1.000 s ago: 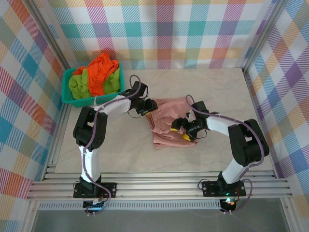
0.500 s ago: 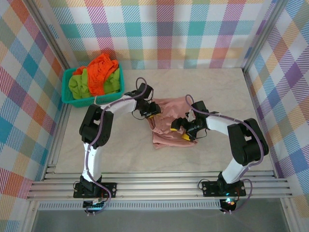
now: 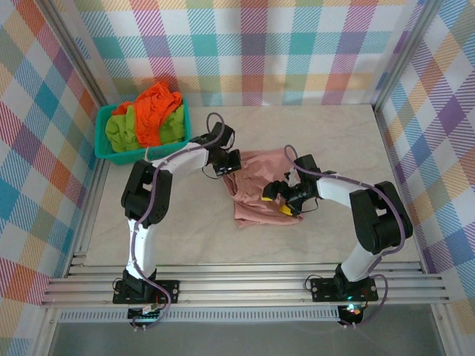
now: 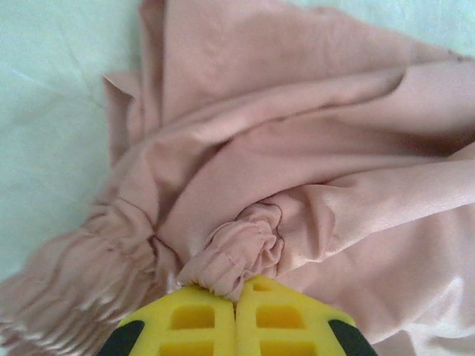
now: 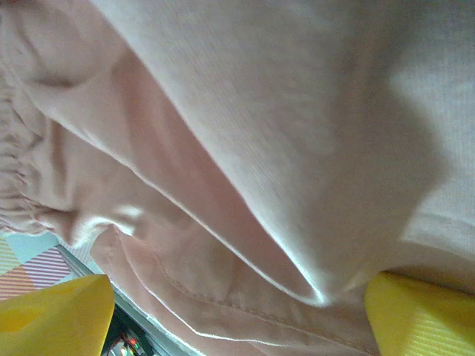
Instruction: Fold and stack the shorts
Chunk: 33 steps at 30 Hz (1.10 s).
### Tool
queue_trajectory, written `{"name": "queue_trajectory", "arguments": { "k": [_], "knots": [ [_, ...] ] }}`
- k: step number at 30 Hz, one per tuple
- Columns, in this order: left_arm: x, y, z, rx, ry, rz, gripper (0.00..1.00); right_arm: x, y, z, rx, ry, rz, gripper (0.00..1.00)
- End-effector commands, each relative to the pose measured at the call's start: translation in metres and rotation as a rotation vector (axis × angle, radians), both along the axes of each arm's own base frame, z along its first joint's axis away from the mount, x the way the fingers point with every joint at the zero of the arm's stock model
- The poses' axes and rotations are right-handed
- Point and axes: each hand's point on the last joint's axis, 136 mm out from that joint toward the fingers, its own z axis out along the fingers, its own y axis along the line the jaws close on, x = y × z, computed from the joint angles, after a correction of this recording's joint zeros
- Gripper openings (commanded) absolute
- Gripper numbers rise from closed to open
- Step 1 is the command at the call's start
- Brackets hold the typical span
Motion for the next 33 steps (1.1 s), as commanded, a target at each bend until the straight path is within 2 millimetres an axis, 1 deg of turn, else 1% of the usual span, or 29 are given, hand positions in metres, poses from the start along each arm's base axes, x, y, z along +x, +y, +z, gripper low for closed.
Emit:
{"name": "queue_trajectory", "arguments": {
  "k": [1, 5, 7, 9, 10, 12, 14, 15, 16, 18, 19, 21, 22, 24, 26, 28, 29, 31, 33],
  "knots": [
    [0.019, 0.031, 0.024, 0.036, -0.065, 0.045, 0.0, -0.017, -0.012, -0.025, -0.07, 0.058, 0.017, 0.88],
    [0.022, 0.041, 0.007, 0.052, -0.041, 0.046, 0.0, -0.022, -0.013, -0.03, -0.068, 0.07, 0.016, 0.88],
    [0.023, 0.043, 0.002, 0.052, -0.038, 0.043, 0.01, -0.025, -0.014, -0.032, -0.066, 0.08, 0.014, 0.88],
    [0.023, 0.038, 0.001, 0.018, -0.037, 0.028, 0.07, -0.026, -0.012, -0.032, -0.055, 0.084, 0.017, 0.88],
    [0.023, 0.035, 0.003, 0.0, -0.046, 0.021, 0.14, -0.026, -0.011, -0.031, -0.048, 0.084, 0.02, 0.88],
    [0.023, 0.029, 0.022, -0.051, -0.088, 0.013, 0.28, -0.023, -0.006, -0.022, -0.011, 0.066, 0.036, 0.88],
    [0.02, 0.025, 0.049, -0.103, -0.133, 0.006, 0.49, -0.018, 0.001, -0.006, 0.035, 0.034, 0.047, 0.88],
    [0.017, 0.023, 0.068, -0.136, -0.163, -0.002, 0.57, -0.015, 0.005, 0.005, 0.06, 0.007, 0.053, 0.88],
    [0.012, 0.022, 0.084, -0.162, -0.183, -0.009, 0.62, -0.011, 0.008, 0.019, 0.083, -0.022, 0.059, 0.88],
    [-0.001, 0.021, 0.116, -0.208, -0.224, -0.023, 0.69, -0.004, 0.012, 0.046, 0.117, -0.089, 0.066, 0.89],
    [-0.008, 0.021, 0.128, -0.229, -0.239, -0.029, 0.73, -0.001, 0.013, 0.06, 0.126, -0.124, 0.068, 0.89],
    [-0.027, 0.016, 0.147, -0.284, -0.252, -0.045, 0.79, 0.005, 0.012, 0.09, 0.131, -0.204, 0.065, 0.91],
    [-0.036, 0.012, 0.152, -0.311, -0.25, -0.051, 0.83, 0.008, 0.011, 0.102, 0.126, -0.242, 0.061, 0.92],
    [-0.055, -0.004, 0.153, -0.378, -0.233, -0.071, 0.87, 0.014, 0.003, 0.124, 0.089, -0.321, 0.039, 0.93],
    [-0.072, -0.023, 0.144, -0.416, -0.198, -0.097, 0.88, 0.023, -0.01, 0.135, 0.052, -0.363, -0.004, 0.94],
    [-0.086, -0.041, 0.13, -0.444, -0.159, -0.117, 0.89, 0.032, -0.024, 0.14, 0.034, -0.374, -0.056, 0.99],
    [-0.093, -0.05, 0.121, -0.453, -0.14, -0.123, 0.89, 0.038, -0.031, 0.14, 0.035, -0.368, -0.084, 1.0],
    [-0.103, -0.063, 0.103, -0.46, -0.115, -0.137, 0.9, 0.045, -0.037, 0.139, 0.054, -0.355, -0.108, 1.0],
    [-0.114, -0.069, 0.076, -0.437, -0.071, -0.136, 0.9, 0.051, -0.043, 0.135, 0.058, -0.33, -0.124, 1.0]
  ]
}}
